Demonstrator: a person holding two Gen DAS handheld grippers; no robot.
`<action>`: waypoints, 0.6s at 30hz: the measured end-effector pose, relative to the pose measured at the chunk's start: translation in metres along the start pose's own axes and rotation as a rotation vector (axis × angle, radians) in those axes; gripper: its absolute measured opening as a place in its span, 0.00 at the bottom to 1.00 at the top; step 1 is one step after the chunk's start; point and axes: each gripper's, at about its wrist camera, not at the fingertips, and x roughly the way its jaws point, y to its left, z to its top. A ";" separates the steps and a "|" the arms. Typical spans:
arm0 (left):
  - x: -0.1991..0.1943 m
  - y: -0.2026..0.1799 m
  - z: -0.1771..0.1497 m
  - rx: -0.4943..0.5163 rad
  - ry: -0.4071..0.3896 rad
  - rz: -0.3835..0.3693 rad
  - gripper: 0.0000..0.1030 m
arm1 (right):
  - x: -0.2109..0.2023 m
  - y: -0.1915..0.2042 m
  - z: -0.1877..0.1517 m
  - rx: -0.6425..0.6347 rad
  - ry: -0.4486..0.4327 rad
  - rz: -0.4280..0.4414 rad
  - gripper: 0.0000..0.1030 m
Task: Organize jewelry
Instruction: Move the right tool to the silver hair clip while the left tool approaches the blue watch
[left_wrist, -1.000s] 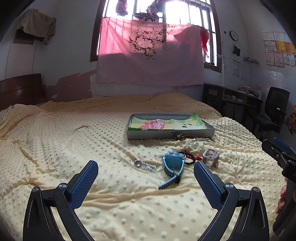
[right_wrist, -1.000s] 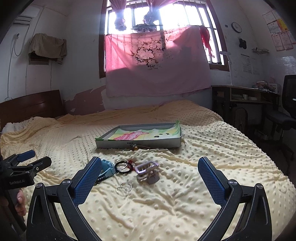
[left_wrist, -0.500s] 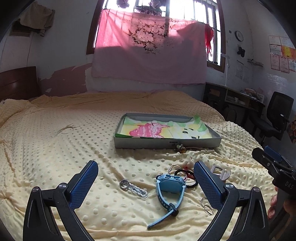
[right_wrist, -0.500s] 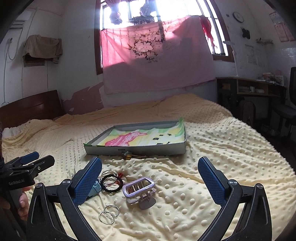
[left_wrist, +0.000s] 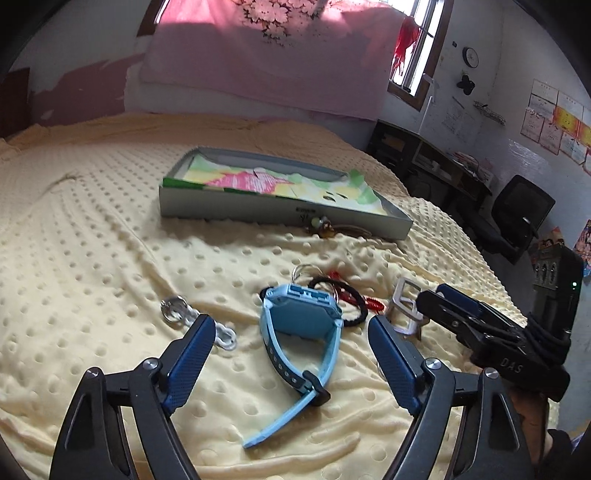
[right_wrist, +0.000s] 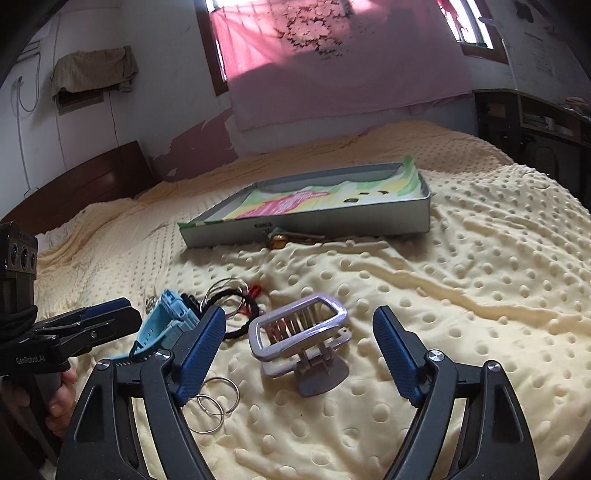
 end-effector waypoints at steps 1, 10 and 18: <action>0.003 0.000 -0.001 -0.004 0.012 -0.006 0.77 | 0.003 0.000 -0.002 -0.001 0.008 0.000 0.75; 0.024 -0.006 -0.011 0.027 0.120 -0.013 0.45 | 0.019 -0.002 -0.008 0.013 0.069 0.028 0.75; 0.031 -0.009 -0.012 0.041 0.128 -0.014 0.31 | 0.035 -0.001 -0.011 0.011 0.135 0.018 0.71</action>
